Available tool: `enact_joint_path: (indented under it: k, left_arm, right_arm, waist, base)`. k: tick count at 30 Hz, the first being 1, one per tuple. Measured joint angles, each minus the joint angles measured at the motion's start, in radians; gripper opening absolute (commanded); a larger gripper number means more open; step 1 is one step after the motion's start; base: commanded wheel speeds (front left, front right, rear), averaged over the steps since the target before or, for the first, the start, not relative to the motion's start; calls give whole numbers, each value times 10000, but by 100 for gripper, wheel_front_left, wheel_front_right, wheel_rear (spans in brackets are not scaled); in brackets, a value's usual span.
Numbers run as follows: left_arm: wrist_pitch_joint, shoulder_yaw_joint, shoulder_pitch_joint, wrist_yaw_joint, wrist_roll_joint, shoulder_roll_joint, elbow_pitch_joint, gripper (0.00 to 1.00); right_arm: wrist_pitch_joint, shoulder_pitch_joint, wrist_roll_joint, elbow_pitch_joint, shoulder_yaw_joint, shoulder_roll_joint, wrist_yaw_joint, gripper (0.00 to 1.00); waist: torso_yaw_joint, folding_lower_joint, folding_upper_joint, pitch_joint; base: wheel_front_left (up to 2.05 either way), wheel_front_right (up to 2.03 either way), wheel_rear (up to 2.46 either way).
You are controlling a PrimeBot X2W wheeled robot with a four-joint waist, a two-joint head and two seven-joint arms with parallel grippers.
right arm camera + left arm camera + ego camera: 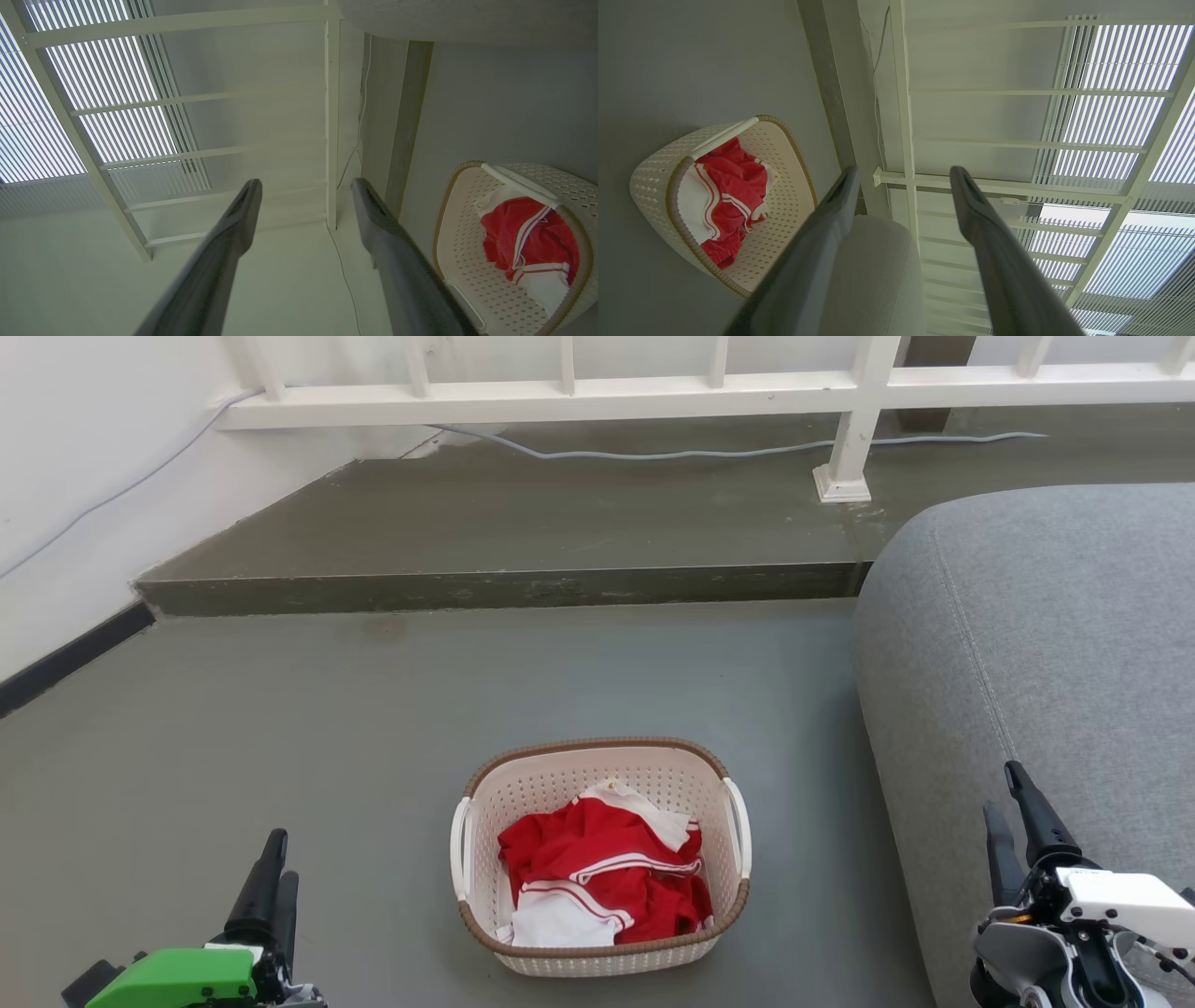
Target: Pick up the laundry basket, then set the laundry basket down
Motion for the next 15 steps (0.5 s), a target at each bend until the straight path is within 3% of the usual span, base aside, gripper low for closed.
enact_joint_path:
  k: [15]
  left_arm:
    - [-491,-267,-12,10,1866,31,-504,100]
  right_arm:
    - [-447,-11,-2000,-506,36,0,-96,100]
  waist:
    - [-4,0,0,23]
  base:
    - [0,0,0]
